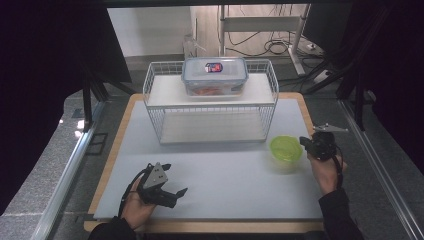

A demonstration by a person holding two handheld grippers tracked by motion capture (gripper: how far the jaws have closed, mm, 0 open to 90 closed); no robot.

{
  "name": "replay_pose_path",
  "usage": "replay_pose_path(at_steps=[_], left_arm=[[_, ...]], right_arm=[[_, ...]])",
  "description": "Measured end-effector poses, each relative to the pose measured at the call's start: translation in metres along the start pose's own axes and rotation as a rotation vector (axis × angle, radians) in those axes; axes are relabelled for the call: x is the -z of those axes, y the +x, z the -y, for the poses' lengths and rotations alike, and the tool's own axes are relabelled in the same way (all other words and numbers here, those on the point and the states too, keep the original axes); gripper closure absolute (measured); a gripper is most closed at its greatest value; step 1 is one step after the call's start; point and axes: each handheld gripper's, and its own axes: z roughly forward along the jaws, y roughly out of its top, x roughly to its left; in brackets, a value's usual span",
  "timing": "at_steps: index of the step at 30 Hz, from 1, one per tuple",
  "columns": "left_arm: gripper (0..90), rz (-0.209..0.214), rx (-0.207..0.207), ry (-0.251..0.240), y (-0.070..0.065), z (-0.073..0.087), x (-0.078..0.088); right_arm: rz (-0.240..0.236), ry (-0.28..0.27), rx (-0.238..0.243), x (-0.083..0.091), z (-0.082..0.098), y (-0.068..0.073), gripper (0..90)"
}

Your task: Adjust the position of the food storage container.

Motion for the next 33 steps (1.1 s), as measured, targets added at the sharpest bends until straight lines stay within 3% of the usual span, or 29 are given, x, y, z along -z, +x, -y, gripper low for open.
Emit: replay_pose_path(at_steps=[13,33], left_arm=[[4.4,0.007,-0.001,0.011,0.0,0.001,-0.001],[4.6,0.011,0.0,0.016,0.0,0.001,-0.002]], right_arm=[[-0.052,0.042,-0.02,-0.005,0.004,0.007,90.0],[-0.159,0.07,0.001,0.0,0.01,0.04,90.0]])
